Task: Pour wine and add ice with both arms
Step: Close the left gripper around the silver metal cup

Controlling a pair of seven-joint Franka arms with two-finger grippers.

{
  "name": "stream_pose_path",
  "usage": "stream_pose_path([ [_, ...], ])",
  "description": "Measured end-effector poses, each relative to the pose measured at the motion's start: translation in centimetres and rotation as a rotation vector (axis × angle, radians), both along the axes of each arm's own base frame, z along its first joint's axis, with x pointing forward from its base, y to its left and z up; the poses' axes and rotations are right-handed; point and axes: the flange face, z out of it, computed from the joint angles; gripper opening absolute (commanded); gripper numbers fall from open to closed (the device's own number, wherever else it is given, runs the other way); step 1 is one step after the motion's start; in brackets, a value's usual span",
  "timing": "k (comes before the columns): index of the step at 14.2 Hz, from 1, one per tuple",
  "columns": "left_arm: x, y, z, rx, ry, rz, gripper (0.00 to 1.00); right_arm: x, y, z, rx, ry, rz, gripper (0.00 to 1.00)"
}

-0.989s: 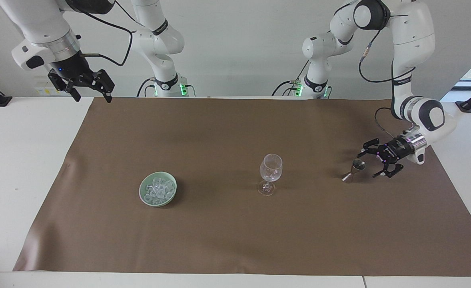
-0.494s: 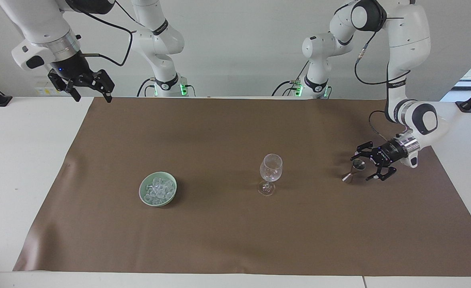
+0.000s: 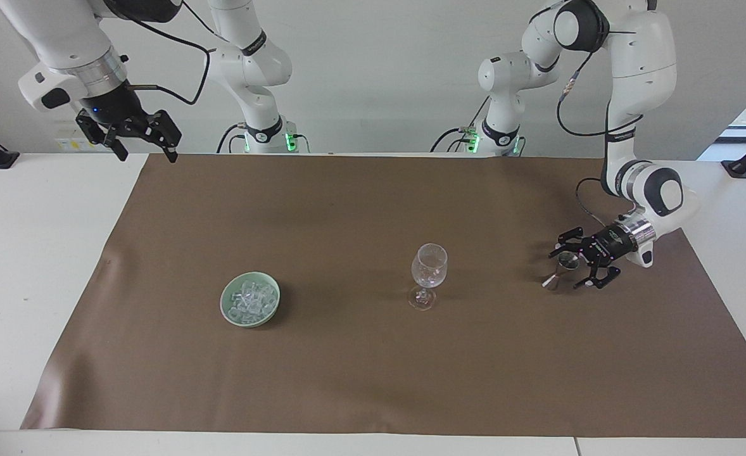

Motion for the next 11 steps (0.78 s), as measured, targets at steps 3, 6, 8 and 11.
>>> stream_pose_path([
  [3, 0.13, -0.72, -0.15, -0.002, -0.005, 0.003, 1.0, 0.0, 0.0, 0.0, 0.0, 0.0, 0.0, 1.0],
  [6, 0.15, -0.85, -0.28, 0.002, -0.004, 0.011, 1.0, 0.0, 0.0, 0.0, 0.0, 0.0, 0.0, 1.0],
  [8, 0.07, -0.86, -0.37, 0.002, -0.002, 0.012, 0.95, 0.0, 0.0, 0.0, 0.0, 0.0, 0.0, 1.0],
  [11, -0.04, -0.88, -0.49, 0.001, 0.0, 0.013, 0.85, 0.0, 0.0, 0.0, 0.0, 0.0, 0.0, 1.0],
])
